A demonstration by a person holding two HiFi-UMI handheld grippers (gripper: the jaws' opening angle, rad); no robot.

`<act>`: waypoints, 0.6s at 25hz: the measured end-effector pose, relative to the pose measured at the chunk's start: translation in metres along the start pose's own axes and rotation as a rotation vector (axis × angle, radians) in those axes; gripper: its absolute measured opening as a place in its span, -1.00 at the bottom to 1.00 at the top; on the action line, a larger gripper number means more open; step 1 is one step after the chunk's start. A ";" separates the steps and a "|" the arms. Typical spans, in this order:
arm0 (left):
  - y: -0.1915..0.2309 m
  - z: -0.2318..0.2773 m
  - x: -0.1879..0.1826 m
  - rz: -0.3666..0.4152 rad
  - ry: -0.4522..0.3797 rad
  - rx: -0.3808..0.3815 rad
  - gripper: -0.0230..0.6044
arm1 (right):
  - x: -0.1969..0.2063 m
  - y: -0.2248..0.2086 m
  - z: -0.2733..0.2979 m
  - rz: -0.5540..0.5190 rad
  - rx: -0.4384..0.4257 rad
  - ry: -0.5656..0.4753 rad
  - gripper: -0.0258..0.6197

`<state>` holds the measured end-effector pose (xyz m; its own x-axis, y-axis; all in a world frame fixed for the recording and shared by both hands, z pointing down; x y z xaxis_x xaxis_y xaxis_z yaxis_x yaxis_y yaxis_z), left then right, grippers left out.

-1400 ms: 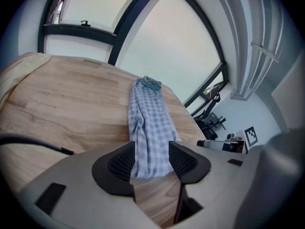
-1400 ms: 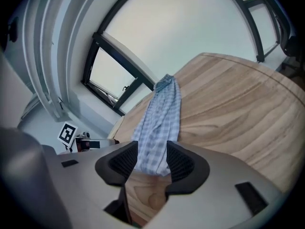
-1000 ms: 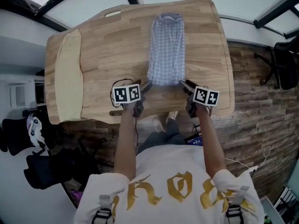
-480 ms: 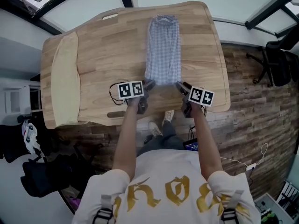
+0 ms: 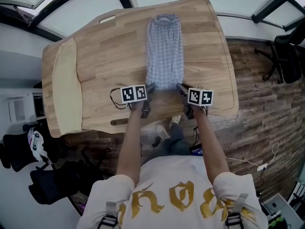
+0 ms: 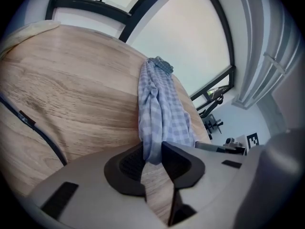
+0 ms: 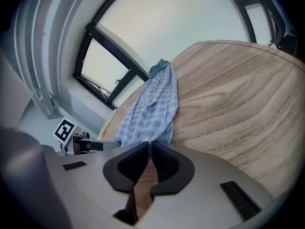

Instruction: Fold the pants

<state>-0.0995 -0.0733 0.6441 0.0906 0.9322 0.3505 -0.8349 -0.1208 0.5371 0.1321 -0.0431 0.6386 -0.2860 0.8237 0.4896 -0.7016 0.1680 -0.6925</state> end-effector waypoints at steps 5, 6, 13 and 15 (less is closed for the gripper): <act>-0.014 -0.021 0.007 0.015 -0.026 0.060 -0.61 | 0.008 0.011 -0.018 -0.002 -0.041 -0.023 -0.80; -0.017 -0.029 0.012 0.022 -0.022 0.075 -0.61 | 0.011 0.016 -0.025 0.004 -0.054 -0.030 -0.80; -0.046 -0.095 0.045 0.108 -0.017 0.129 -0.61 | 0.036 0.065 -0.083 -0.055 -0.116 -0.045 -0.80; -0.056 -0.112 0.056 0.142 -0.003 0.149 -0.61 | 0.045 0.079 -0.100 -0.067 -0.124 -0.048 -0.80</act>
<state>-0.1083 0.0239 0.5474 -0.0202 0.9011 0.4331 -0.7501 -0.3000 0.5893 0.1291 0.0611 0.5529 -0.2741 0.7821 0.5596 -0.6348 0.2900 -0.7162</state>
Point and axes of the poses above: the fingertips, and each gripper's own axes: z forward along the fingers, y to its left, x out of its underside, the point moved 8 cm from there along -z, backward along the fingers, and after that the axes turned 5 degrees about -x, right-handed, at the moved point
